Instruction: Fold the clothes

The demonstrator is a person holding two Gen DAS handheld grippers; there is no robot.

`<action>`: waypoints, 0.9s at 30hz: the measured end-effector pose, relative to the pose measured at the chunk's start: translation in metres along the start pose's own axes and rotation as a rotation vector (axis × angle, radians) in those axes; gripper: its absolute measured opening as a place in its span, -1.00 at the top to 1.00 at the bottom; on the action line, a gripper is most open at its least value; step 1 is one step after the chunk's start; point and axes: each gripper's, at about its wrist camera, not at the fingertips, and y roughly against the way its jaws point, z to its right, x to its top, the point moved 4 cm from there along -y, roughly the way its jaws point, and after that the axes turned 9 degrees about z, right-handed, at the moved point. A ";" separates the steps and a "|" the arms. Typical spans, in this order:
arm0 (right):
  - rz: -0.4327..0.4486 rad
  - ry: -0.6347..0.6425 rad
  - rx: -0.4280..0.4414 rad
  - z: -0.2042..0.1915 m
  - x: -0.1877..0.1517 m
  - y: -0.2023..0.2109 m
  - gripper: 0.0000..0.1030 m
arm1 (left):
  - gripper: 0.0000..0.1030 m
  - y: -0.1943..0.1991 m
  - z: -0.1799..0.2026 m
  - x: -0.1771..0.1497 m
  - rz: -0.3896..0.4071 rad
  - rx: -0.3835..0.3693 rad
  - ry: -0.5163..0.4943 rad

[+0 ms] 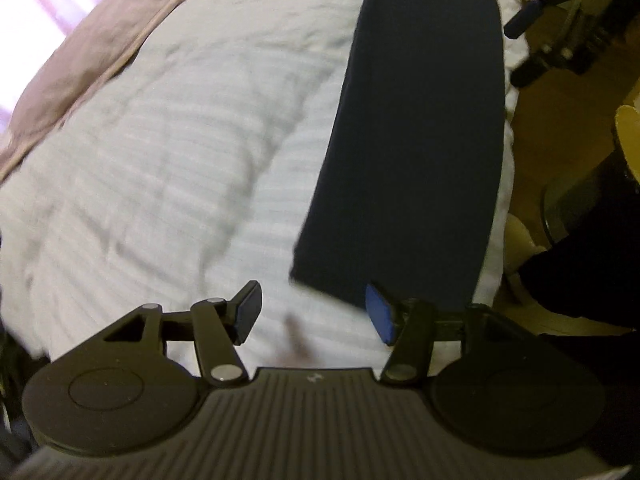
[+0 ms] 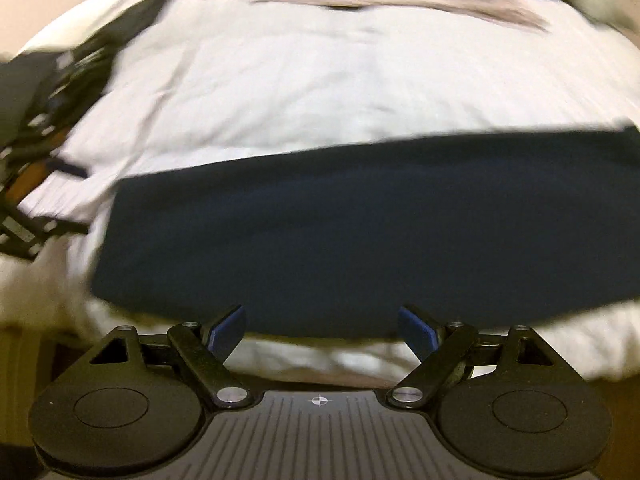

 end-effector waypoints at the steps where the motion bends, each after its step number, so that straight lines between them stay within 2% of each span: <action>1: 0.004 0.037 0.026 -0.011 0.000 -0.002 -0.67 | -0.03 0.003 0.001 -0.005 -0.001 0.006 0.007; 5: 0.016 0.178 0.087 -0.050 -0.005 -0.013 -0.66 | -0.03 0.008 -0.002 -0.017 0.013 0.008 0.032; 8: 0.021 0.219 0.103 -0.065 -0.012 -0.016 -0.66 | -0.03 0.011 -0.002 -0.017 0.045 0.000 0.035; 9: 0.021 0.219 0.105 -0.069 -0.015 -0.016 -0.66 | -0.03 0.011 0.001 -0.016 0.059 -0.004 -0.005; 14: 0.016 0.188 0.095 -0.077 -0.023 -0.021 -0.66 | -0.04 0.006 0.027 -0.021 0.119 -0.022 -0.354; 16: 0.023 0.174 0.092 -0.079 -0.023 -0.021 -0.66 | -0.04 0.001 0.027 -0.024 0.126 -0.047 -0.412; 19: 0.045 0.166 0.093 -0.086 -0.023 -0.019 -0.66 | -0.04 -0.003 0.015 -0.021 0.129 -0.079 -0.364; 23: 0.137 0.403 0.068 -0.125 -0.033 -0.021 -0.66 | -0.04 -0.003 -0.015 -0.012 0.141 -0.065 -0.231; 27: 0.219 0.582 0.045 -0.156 -0.055 -0.036 -0.65 | -0.04 0.000 -0.031 -0.007 0.157 -0.042 -0.192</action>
